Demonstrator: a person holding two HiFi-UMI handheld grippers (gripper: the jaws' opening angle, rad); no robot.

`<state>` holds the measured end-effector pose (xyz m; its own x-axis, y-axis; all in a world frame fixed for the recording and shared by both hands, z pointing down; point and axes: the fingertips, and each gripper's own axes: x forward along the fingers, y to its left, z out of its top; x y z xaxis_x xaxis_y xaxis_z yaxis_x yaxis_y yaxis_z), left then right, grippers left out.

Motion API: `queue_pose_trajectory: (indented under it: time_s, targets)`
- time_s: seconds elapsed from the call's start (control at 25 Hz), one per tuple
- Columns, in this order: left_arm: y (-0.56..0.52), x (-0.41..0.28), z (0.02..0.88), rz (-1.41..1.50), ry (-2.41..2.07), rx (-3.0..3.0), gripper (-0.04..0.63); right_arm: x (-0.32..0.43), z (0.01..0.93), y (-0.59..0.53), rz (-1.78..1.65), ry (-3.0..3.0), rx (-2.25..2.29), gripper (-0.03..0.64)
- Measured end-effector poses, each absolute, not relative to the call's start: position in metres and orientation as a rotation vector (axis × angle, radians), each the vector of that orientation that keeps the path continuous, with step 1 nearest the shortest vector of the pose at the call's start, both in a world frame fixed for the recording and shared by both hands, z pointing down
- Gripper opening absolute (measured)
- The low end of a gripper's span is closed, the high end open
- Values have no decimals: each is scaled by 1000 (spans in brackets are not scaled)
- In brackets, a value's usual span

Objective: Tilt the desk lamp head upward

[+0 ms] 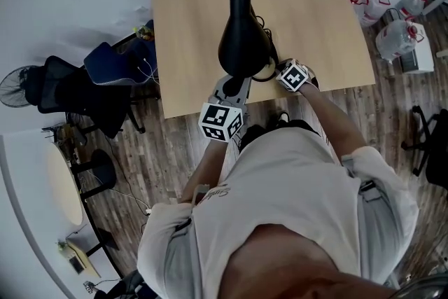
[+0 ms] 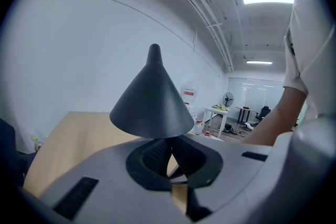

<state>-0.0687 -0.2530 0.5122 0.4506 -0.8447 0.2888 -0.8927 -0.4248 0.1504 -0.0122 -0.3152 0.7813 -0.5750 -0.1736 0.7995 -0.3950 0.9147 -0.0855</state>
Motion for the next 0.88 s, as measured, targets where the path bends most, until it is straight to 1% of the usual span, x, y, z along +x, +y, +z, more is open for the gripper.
queue_pose_trajectory:
  time_s: [0.64, 0.88]
  targets:
    - [-224, -71, 441, 184, -1447, 2591, 14, -18, 777, -314, 319, -2149, 439, -5]
    - [-231, -84, 414, 67, -1455, 2584, 14, -16, 781, -317, 345, -2131, 460, -5]
